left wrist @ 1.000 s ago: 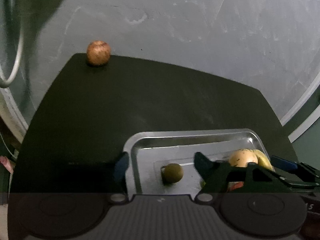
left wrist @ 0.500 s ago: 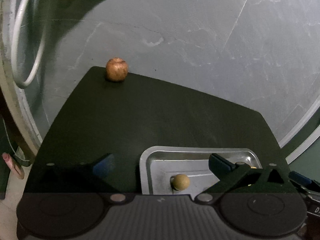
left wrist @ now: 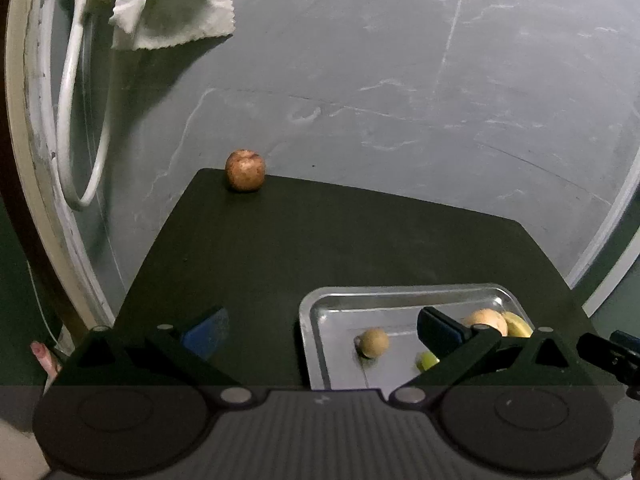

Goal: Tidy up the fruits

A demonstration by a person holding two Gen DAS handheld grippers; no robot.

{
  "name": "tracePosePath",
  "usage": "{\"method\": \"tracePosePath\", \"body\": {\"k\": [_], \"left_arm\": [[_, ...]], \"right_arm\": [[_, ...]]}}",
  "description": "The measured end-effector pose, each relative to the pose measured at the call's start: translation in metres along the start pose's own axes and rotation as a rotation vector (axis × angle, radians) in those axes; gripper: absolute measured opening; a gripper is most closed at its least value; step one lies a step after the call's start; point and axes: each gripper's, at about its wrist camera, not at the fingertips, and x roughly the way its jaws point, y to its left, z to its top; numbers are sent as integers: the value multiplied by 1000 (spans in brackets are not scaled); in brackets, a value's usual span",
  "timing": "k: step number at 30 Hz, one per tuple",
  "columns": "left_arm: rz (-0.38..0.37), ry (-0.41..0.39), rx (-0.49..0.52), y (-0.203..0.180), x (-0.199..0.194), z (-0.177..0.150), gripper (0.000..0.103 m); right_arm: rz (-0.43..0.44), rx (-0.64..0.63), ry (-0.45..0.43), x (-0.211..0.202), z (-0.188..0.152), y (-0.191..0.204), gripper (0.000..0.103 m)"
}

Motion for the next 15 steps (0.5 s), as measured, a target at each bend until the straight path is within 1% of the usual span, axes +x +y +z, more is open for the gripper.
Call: {"method": "tracePosePath", "body": {"k": [4, 8, 15], "left_arm": [[-3, 6, 10, -7, -11, -11, 103], [-14, 14, -8, -13, -21, -24, 103], [10, 12, -47, -23, -41, -40, 103]], "right_arm": [[12, -3, 5, -10, -5, -5, 102], [30, -33, 6, -22, -8, -8, 102], [59, -57, -6, -40, -8, -17, 102]]}}
